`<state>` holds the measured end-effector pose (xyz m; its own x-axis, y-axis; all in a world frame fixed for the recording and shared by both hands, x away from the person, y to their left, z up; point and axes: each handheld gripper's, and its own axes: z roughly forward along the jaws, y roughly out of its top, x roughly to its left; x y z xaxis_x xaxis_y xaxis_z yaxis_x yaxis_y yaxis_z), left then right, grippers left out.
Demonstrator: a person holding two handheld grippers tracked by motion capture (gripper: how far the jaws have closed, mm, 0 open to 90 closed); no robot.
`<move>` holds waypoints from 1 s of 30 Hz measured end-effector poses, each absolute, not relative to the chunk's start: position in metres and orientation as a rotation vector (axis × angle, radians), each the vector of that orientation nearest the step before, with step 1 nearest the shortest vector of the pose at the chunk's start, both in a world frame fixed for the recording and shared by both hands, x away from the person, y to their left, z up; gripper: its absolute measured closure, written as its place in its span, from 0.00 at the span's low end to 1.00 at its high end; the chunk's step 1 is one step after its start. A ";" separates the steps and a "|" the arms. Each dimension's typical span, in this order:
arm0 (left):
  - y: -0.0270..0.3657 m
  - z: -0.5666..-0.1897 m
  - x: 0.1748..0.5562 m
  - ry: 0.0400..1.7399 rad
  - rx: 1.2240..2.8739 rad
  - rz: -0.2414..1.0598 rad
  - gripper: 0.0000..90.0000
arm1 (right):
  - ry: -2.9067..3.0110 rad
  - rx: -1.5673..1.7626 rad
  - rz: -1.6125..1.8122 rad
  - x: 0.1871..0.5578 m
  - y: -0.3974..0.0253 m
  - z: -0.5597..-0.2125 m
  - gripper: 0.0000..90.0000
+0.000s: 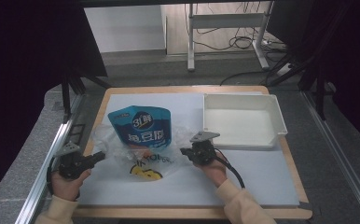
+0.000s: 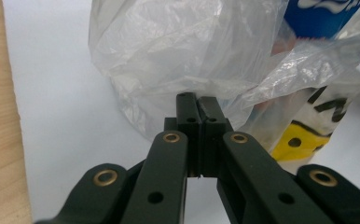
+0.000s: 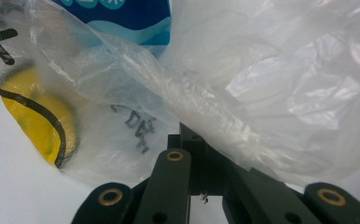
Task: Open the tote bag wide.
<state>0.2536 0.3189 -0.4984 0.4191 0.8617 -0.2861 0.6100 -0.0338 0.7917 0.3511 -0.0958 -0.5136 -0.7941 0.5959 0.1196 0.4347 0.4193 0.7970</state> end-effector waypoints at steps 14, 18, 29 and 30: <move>0.319 -0.505 0.256 1.297 1.747 0.328 1.00 | 2.516 0.920 1.276 0.348 -0.097 -0.520 0.99; 0.319 -0.509 0.257 1.307 1.754 0.320 1.00 | 2.520 0.918 1.268 0.349 -0.096 -0.521 0.99; 0.320 -0.517 0.258 1.324 1.769 0.306 1.00 | 2.535 0.914 1.236 0.349 -0.095 -0.524 0.99; 0.320 -0.519 0.259 1.329 1.776 0.298 1.00 | 2.537 0.920 1.233 0.348 -0.095 -0.525 0.99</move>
<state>0.2589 0.3201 -0.5192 0.4001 0.8676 -0.2952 0.6582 -0.0479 0.7513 0.3484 -0.0954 -0.5245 -0.7940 0.5983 0.1072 0.4539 0.4663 0.7593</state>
